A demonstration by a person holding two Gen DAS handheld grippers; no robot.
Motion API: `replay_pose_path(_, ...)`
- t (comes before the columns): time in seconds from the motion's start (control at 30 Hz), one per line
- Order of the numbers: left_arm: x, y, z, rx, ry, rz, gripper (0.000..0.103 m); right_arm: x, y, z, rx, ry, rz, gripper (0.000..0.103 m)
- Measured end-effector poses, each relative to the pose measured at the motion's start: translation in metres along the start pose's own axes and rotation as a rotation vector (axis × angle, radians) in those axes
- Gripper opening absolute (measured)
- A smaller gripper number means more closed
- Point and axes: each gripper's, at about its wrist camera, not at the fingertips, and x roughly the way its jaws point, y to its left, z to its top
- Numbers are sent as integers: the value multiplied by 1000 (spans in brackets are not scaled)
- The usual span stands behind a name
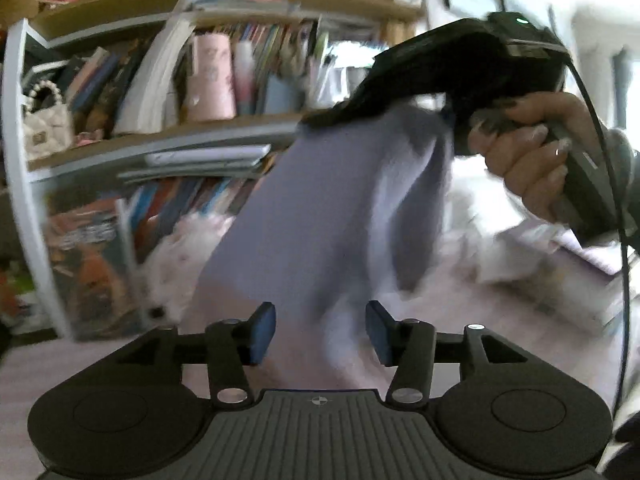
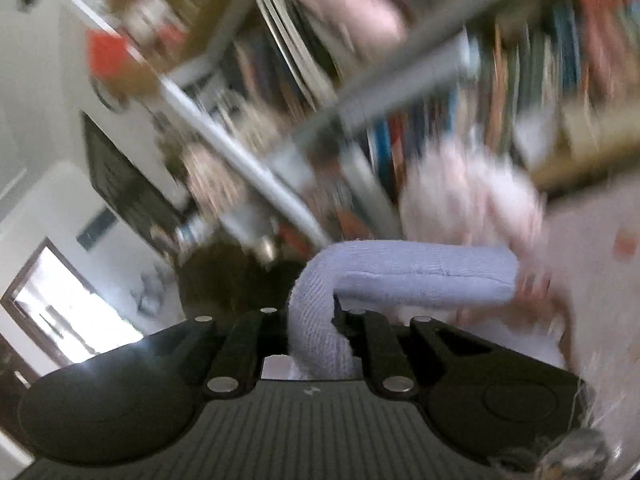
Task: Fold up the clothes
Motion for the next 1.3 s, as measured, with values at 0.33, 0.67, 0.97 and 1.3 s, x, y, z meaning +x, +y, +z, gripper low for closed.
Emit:
replay_pose_path(0.33, -23, 64, -9, -90, 0, 104, 50, -93, 127, 89, -490, -226, 75, 11)
replay_pose_path(0.67, -59, 147, -58, -244, 163, 350, 51, 125, 85, -65, -196, 316, -105, 12)
replay_pose_path(0.97, -86, 178, -74, -258, 228, 415, 51, 246, 39, -162, -11, 484, -256, 20)
replay_pose_path(1.3, -54, 180, -69, -222, 236, 313, 74, 192, 52, -159, -28, 430, -241, 57)
